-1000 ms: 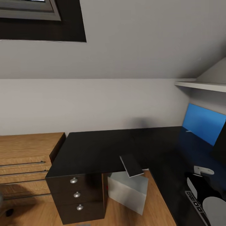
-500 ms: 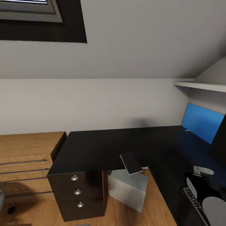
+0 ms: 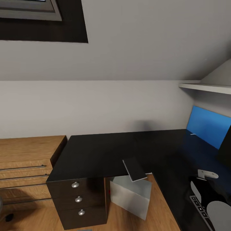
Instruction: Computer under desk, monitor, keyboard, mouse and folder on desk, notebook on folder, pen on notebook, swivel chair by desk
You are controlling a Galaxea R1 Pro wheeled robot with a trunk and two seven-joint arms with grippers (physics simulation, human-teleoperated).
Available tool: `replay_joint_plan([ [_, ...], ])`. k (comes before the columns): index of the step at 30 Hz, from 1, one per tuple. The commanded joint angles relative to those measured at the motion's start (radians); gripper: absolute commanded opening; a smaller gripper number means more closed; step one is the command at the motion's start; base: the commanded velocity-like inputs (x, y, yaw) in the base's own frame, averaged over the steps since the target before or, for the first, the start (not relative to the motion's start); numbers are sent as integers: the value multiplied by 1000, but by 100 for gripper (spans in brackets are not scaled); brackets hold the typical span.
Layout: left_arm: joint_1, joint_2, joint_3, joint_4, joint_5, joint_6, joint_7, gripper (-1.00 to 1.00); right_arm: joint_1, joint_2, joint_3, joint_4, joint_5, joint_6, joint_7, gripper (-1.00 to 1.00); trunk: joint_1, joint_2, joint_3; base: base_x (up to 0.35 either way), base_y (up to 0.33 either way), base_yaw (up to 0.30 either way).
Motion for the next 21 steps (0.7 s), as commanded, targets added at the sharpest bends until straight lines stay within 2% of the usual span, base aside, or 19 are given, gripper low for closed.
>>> replay_joint_plan([
  [1,-2,0,-8,-4,6,-7,4,100,-1,1,-3,-2,7,8,0,100,0,-1,-1,0,0,0],
  [21,-2,0,-8,-4,6,-7,4,100,0,3,-4,-17,6,1,3,100,0,-1,-1,0,0,0],
])
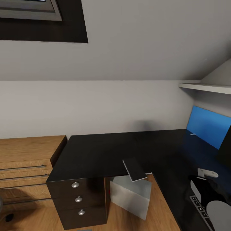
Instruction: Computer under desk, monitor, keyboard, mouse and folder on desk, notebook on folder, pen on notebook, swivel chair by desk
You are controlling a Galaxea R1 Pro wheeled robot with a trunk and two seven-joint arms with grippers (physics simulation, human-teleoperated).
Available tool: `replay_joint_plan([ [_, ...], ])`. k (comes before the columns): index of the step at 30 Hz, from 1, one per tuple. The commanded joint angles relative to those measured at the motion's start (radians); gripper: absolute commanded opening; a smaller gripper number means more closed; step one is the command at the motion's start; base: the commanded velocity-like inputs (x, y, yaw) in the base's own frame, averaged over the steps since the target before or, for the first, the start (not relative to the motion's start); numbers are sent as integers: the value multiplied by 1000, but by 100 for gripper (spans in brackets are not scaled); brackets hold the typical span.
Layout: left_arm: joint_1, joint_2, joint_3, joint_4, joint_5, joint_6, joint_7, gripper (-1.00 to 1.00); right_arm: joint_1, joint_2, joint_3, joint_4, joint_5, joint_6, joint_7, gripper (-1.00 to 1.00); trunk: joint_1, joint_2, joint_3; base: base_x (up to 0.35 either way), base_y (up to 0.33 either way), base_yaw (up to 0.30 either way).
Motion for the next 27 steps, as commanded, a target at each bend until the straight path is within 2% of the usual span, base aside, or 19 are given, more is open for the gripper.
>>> replay_joint_plan([
  [1,-2,0,-8,-4,6,-7,4,100,-1,1,-3,-7,7,7,0,100,0,-1,-1,0,0,0],
  [3,-2,0,-8,-4,6,-7,4,100,0,11,-5,-31,6,2,2,100,0,-1,-1,0,0,0],
  [4,-2,0,-8,-4,6,-7,4,100,0,23,-6,-52,6,-6,3,100,0,-1,-1,0,0,0],
  [5,-2,0,-8,-4,6,-7,4,100,0,52,-8,-101,6,-31,8,100,0,-1,-1,0,0,0],
  [6,-2,0,-8,-4,6,-7,4,100,1,65,-8,-124,6,-44,9,100,0,-1,-1,0,0,0],
  [7,-2,0,-8,-4,6,-7,4,100,1,71,-8,-135,6,-50,9,100,0,-1,-1,0,0,0],
  [8,-2,0,-8,-4,6,-7,4,100,3,90,-8,-168,7,-67,10,100,0,-1,-1,0,0,0],
  [11,-2,0,-8,-4,6,-7,4,100,6,114,-8,-214,8,-79,10,100,0,-1,-1,0,0,0],
  [14,-2,0,-8,-4,5,-7,4,100,27,176,-8,-307,9,-85,7,100,0,-1,-1,0,0,0],
  [17,-2,0,-8,-4,5,-7,4,100,53,218,-8,-368,11,-85,4,100,0,-1,-1,0,0,26],
  [21,-2,0,-8,-4,5,-7,4,100,96,241,-7,-420,11,-85,3,100,0,-1,-1,0,0,160],
  [27,-2,0,-8,-4,5,-7,4,100,119,250,-4,-444,9,-82,5,100,0,-1,-1,0,0,234],
])
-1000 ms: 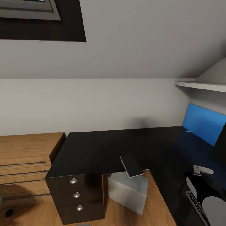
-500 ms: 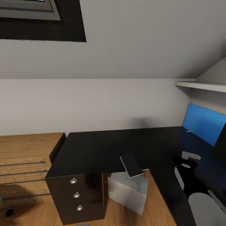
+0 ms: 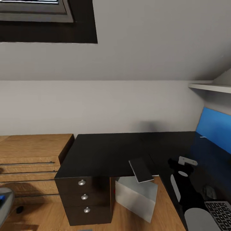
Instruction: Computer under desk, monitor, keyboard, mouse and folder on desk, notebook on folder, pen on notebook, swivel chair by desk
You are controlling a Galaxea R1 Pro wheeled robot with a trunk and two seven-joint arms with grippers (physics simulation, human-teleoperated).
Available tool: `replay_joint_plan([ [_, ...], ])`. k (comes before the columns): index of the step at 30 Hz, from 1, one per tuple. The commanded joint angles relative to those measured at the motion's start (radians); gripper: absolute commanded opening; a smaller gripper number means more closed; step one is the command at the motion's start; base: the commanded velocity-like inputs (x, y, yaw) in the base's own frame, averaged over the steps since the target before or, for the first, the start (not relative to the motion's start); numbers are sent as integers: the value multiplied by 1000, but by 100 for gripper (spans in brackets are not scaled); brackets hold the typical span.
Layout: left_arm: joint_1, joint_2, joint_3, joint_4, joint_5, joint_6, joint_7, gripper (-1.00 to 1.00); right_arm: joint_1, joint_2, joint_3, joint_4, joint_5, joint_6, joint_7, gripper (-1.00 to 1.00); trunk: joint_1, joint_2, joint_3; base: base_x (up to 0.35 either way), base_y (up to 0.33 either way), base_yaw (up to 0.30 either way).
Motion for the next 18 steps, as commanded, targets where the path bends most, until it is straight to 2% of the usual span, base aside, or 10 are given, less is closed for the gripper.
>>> replay_joint_plan([
  [1,-2,0,-8,-3,7,-7,4,100,0,0,1,-3,7,9,-2,100,0,-1,-1,0,0,246],
  [4,-2,0,-8,-3,7,-7,4,100,5,1,6,-4,7,11,-2,100,0,-1,-1,0,0,247],
  [8,-2,1,-8,-3,8,-7,4,100,21,14,58,-5,7,11,-2,100,0,-1,-1,-70,65,248],
  [13,-3,6,-6,-2,10,-7,5,100,31,56,102,-1,8,11,-4,100,0,-1,-1,-211,205,249],
  [18,-3,7,-4,7,12,-8,5,100,38,61,114,1,7,11,-3,100,0,-1,-1,-233,233,249],
])
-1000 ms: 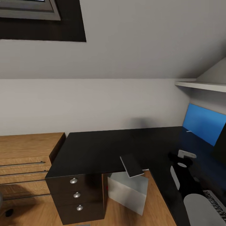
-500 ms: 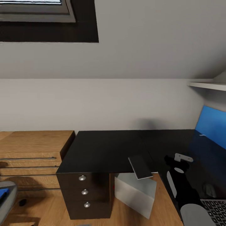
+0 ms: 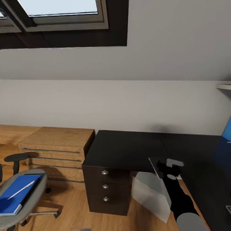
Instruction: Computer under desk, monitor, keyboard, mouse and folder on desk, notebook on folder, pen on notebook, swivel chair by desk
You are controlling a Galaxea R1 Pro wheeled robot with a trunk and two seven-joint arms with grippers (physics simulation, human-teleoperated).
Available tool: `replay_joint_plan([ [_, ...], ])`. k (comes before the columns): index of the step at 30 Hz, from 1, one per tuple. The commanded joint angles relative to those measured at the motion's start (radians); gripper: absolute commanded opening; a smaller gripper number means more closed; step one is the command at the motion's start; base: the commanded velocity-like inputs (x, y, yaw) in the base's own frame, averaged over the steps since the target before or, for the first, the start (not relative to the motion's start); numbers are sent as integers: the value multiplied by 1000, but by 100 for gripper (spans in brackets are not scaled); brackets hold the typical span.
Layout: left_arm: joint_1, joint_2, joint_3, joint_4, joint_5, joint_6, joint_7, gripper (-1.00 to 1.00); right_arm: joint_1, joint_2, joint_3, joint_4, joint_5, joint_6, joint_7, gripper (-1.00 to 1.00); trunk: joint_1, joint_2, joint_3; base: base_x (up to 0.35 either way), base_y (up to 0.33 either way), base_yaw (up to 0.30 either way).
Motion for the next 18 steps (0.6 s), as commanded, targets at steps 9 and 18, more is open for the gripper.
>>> replay_joint_plan([
  [9,-2,1,-8,5,20,-8,4,100,9,9,37,1,7,9,0,100,0,-1,-1,-54,53,249],
  [18,-2,-1,-8,6,22,-62,12,100,17,13,53,1,7,9,0,100,0,-1,-1,-5,5,249],
])
